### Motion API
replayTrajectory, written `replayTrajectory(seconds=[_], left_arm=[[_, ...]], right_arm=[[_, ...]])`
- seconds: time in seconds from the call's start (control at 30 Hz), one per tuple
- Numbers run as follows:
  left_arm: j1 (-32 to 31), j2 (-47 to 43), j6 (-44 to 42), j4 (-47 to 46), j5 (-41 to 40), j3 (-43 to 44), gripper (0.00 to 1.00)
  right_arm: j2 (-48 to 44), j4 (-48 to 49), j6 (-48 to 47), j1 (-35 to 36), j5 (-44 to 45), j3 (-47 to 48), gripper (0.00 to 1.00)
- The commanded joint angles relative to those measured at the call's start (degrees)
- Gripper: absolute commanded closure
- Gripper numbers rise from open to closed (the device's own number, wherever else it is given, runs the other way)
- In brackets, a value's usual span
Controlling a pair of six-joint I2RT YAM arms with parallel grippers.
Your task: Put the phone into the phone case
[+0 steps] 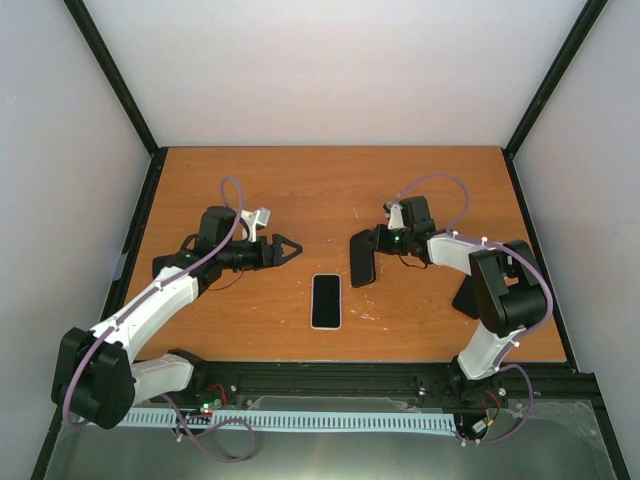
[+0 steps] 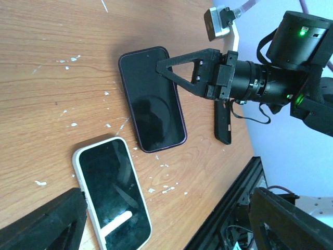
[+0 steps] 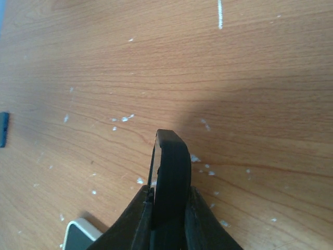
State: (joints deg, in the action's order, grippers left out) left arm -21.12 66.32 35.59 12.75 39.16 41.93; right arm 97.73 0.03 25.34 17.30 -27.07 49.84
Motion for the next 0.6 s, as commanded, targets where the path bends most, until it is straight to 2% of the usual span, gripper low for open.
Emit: replayTrajectory(seconds=[0.0,0.23,0.37,0.57], left_arm=[[0.91,0.25,-0.50,1.61,-3.15,1.87,0.12],[3.96,-0.67,0.88,4.36,-8.74,1.84,0.00],[6.20,-0.98,1.76,6.03,-12.31,2.13,0.01],[7.20,0.79,3.13,9.45,-26.20,3.94,0.01]], right_arm=[[3.08,-1.42,-6.42,-1.21,10.33,0.58,0.84],[4.38,-4.16,-4.56,-2.25,12.16,2.44,0.72],[2.36,-7.63,-2.67,-2.26,13.16,3.63,0.52],[-6.06,-15.70,1.00,-2.26,14.71,3.53,0.23]])
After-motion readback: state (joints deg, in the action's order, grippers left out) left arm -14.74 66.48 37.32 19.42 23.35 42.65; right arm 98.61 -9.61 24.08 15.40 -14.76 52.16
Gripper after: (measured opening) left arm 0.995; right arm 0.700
